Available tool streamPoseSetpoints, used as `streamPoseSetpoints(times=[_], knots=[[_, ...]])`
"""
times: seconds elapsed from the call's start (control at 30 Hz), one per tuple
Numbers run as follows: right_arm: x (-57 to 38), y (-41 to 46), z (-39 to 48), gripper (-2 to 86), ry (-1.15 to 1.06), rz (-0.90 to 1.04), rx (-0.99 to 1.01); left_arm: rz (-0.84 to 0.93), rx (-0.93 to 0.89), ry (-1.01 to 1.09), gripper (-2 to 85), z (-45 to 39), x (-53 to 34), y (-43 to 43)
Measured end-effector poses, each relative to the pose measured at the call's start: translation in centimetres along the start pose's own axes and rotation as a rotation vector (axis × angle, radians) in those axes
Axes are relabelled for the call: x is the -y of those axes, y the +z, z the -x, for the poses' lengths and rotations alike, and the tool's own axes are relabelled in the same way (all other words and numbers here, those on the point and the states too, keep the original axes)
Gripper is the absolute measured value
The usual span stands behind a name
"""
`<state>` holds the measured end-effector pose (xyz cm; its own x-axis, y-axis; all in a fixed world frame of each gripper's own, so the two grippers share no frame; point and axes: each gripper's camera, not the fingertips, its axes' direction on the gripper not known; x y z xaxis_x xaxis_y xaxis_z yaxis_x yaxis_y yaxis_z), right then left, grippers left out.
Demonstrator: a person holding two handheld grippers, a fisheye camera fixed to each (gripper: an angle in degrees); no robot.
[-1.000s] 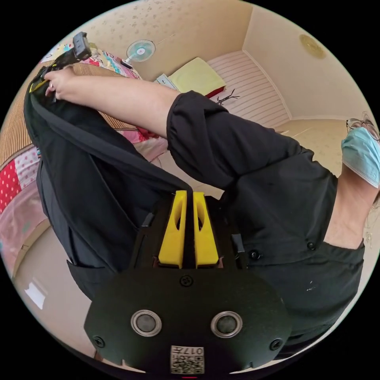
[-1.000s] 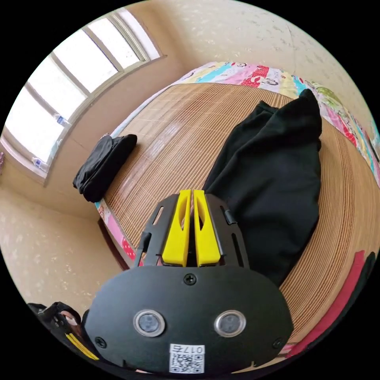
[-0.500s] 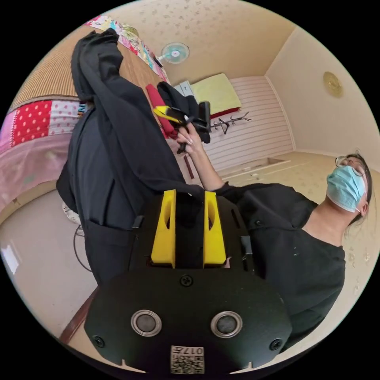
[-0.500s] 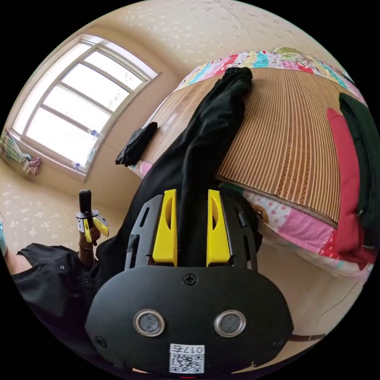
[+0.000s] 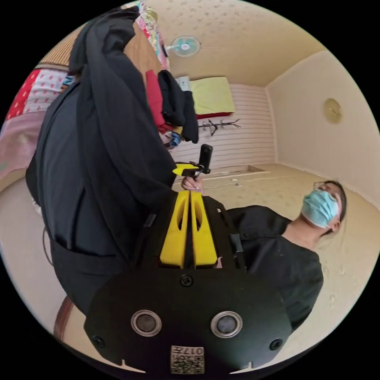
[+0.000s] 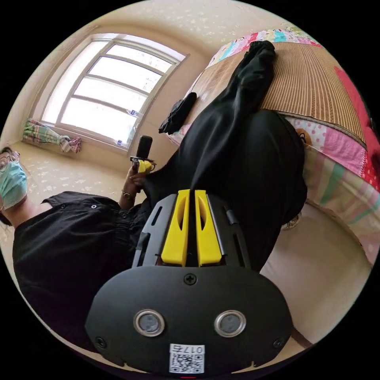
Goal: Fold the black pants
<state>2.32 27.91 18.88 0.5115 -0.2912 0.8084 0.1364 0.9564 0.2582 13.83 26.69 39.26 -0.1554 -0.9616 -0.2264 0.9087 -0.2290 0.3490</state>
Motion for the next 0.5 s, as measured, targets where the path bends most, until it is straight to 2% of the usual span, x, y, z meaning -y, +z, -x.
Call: streamPoseSetpoints(times=[0.07, 0.1, 0.2, 0.23, 0.33, 0.5], knots=[[-0.2, -2.4, 2.2, 3.2, -0.040, -0.034, 0.026, 0.006, -0.050, 0.036, -0.7, -1.6, -0.4, -1.0], [-0.3, -2.7, 2.6, 3.1, -0.042, -0.034, 0.020, 0.013, 0.026, 0.006, -0.6, -2.1, -0.6, -1.6], [-0.7, -2.4, 2.9, 2.9, -0.024, 0.036, -0.061, 0.019, 0.414, -0.140, 0.4, -2.1, -1.0, -2.2], [-0.9, -1.5, 2.0, 2.8, 0.025, 0.089, -0.119, -0.001, 0.492, -0.172, 3.8, -2.0, -1.0, -2.0], [-1.5, -0.1, 0.9, 2.8, 0.066, 0.157, -0.147, -0.009, 0.488, -0.207, 12.2, -1.4, -0.4, -1.0], [-1.8, -1.4, 0.4, 2.7, 0.096, 0.134, -0.111, -0.037, 0.522, -0.243, 11.9, -1.5, -0.2, -0.2]])
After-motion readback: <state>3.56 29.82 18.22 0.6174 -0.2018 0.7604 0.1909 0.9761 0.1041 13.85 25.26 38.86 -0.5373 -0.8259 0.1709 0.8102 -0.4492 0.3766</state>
